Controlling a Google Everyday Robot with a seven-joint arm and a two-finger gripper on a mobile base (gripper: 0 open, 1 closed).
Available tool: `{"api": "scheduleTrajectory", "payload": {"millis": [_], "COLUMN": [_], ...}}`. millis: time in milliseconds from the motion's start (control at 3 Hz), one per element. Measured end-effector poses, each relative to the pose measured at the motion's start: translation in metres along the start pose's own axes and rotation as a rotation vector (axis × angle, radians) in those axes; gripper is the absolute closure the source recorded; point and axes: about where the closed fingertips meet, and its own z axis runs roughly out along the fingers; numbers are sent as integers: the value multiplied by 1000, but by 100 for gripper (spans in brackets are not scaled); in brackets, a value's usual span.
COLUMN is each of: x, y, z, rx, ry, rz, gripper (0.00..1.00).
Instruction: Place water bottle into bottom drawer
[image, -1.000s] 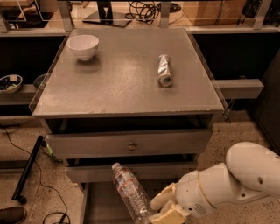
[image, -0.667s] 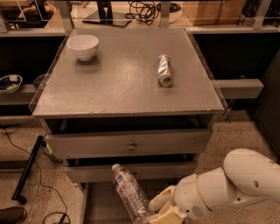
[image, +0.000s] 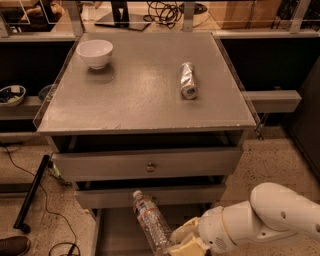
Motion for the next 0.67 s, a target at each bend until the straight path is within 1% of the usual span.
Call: {"api": "scheduleTrajectory", "payload": {"millis": [333, 667], "x": [16, 18], "y": [-12, -14], "z": [11, 13], "rx": [-7, -7], "ry": [-11, -9], "rz": [45, 48], "gripper": [100, 100]}}
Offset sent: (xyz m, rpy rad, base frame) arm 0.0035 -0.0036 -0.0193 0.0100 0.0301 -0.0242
